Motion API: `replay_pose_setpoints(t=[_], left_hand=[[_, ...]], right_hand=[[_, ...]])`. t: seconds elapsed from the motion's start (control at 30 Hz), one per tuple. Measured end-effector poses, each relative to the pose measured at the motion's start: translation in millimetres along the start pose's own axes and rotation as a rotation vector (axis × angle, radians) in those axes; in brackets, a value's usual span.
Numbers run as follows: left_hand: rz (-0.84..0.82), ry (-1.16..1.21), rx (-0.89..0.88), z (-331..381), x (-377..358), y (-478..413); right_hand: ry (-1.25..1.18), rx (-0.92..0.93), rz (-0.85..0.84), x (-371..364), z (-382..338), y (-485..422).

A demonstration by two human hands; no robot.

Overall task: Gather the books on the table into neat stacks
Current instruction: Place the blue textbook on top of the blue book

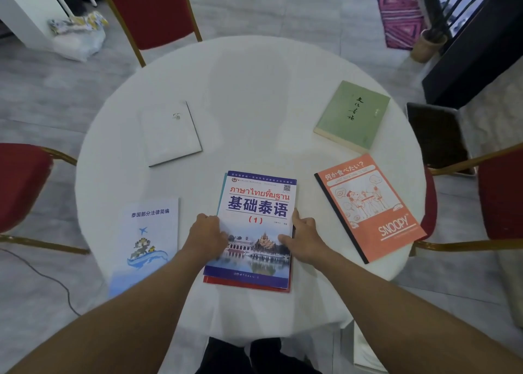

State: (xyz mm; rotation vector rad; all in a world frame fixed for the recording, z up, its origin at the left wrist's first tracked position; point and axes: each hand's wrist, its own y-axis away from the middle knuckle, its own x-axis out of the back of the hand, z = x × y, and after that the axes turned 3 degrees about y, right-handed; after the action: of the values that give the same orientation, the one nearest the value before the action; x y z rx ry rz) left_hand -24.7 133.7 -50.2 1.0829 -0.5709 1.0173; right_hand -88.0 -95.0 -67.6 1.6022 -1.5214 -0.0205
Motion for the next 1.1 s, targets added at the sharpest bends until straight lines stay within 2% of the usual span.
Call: replay_pose_setpoints(t=[0.27, 0.47, 1.1], left_hand=[[0.028, -0.01, -0.032, -2, -1, 3], [-0.03, 0.016, -0.011, -3, 0, 5], [-0.069, 0.036, -0.013, -7, -1, 11]], right_hand=[[-0.003, -0.011, -0.036, 0, 3, -1], [0.007, -0.012, -0.056, 8, 0, -1], [0.117, -0.046, -0.129, 15, -6, -3]])
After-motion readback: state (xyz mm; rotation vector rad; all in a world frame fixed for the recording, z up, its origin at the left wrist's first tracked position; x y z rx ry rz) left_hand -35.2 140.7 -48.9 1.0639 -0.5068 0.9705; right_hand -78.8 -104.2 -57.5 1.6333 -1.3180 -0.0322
